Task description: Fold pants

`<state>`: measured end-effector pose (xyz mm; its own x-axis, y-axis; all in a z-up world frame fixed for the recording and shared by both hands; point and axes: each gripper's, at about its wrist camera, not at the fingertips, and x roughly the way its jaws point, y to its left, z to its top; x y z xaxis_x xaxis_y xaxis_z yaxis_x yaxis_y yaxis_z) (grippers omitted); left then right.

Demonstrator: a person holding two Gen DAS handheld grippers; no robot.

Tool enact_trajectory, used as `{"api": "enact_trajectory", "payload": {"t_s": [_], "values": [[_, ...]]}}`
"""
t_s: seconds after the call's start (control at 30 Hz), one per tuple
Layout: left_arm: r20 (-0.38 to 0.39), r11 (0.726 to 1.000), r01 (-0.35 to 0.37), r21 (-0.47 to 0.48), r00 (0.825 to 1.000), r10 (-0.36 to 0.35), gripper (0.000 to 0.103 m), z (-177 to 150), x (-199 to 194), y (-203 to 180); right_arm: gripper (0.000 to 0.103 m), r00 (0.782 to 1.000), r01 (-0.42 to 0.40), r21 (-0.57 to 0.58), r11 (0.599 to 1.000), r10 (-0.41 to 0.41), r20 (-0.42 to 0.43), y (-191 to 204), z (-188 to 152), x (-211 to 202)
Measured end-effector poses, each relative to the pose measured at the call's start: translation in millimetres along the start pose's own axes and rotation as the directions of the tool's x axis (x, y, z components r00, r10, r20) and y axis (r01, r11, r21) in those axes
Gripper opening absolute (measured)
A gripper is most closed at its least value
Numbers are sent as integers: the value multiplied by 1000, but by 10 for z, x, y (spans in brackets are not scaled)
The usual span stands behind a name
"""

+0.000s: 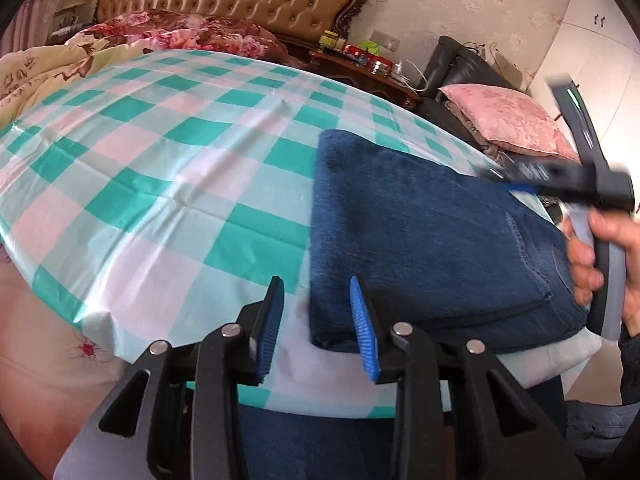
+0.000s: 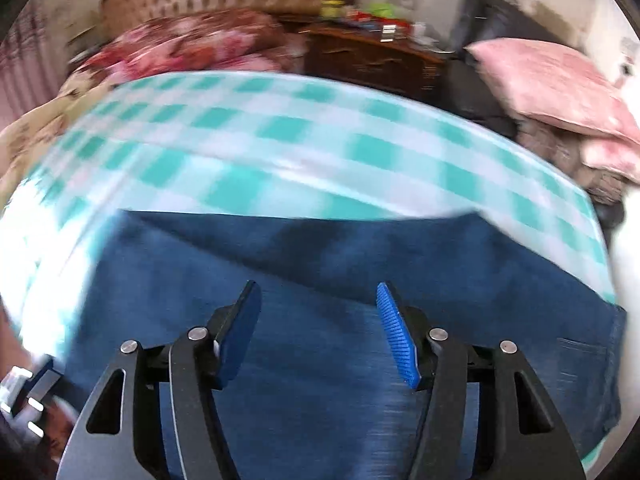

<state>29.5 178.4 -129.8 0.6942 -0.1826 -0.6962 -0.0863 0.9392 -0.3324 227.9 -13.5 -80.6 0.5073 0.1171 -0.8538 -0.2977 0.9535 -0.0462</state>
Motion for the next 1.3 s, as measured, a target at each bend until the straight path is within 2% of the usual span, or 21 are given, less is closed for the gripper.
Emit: {"api": "enact_trajectory", "payload": {"t_s": [0.1,0.13,0.2,0.3,0.43,0.5,0.57,0.63,0.67,0.83,1.03,1.17,1.23,1.3], "values": [[0,1000,9,1,1000,-9,26,-47,19,-42,51,992,-117,-55,992,115,-47,570,178,162],[2,1000,11,-3,1000,-11,26,-56,20,-32,49,991,-125,-67,990,121,-58,704,224,240],[2,999,30,-20,1000,-30,26,-62,26,2,39,993,-106,-68,992,101,-65,820,288,382],[1,999,37,-18,999,-37,26,-68,11,8,35,994,-88,-43,995,84,-75,842,340,631],[0,998,57,-26,998,-57,26,-72,15,38,35,996,-70,-55,996,67,-57,885,355,596],[3,997,69,-33,998,-69,26,-74,18,58,35,993,-118,-32,992,118,-25,894,390,503],[4,997,74,-37,997,-74,26,-76,17,64,35,994,-111,-71,991,110,-21,962,427,544],[2,996,76,-42,997,-76,26,-73,19,66,35,994,-92,-94,991,86,-66,1032,419,711],[0,995,80,-51,997,-80,26,-68,21,75,36,995,-90,-94,991,86,-46,1028,417,715],[7,991,105,-84,995,-104,26,-85,13,120,40,995,-99,-60,993,96,-38,952,476,448],[-7,988,112,-111,994,-113,23,-72,10,133,43,979,-142,-46,989,133,-157,998,470,383],[18,988,118,-95,993,-116,16,-37,-77,97,43,953,-194,-45,980,178,-247,1157,454,409],[29,991,113,-78,993,-111,15,-9,-118,50,43,944,-196,-58,979,173,-282,1244,452,435],[37,991,112,-70,993,-110,15,4,-155,22,43,947,-162,-96,982,127,-296,1349,448,469]]}}
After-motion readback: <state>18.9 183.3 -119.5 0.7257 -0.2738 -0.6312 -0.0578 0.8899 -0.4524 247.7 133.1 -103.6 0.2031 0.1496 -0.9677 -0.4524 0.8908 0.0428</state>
